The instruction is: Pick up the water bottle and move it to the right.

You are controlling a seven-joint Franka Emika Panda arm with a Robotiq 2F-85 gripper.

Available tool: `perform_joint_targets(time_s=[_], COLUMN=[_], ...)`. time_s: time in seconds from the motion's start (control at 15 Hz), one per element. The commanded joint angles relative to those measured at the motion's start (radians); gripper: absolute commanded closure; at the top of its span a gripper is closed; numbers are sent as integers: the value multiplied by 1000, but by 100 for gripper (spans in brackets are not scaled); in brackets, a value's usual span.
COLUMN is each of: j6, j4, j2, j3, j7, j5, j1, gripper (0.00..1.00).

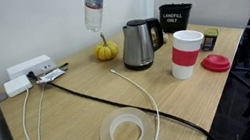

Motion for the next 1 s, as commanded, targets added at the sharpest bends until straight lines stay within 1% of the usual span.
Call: perform_joint_targets(time_s=[0.0, 0.07, 0.33, 0.47, 0.53, 0.73, 0.93], j6=[-24, -30, -67, -139, -180, -304, -345], j4=[33, 46, 122, 168, 184, 200, 198], j2=[17, 26, 81, 110, 125, 163, 203], j3=[-47, -63, -148, -182, -189, -182, -174], j7=[73, 114, 321, 416, 453, 518, 551], j5=[-31, -49, -178, -260, -295, -332, -311], j1=[27, 29, 36, 47, 51, 46, 32], gripper=[90, 90, 90, 90, 90, 90, 90])
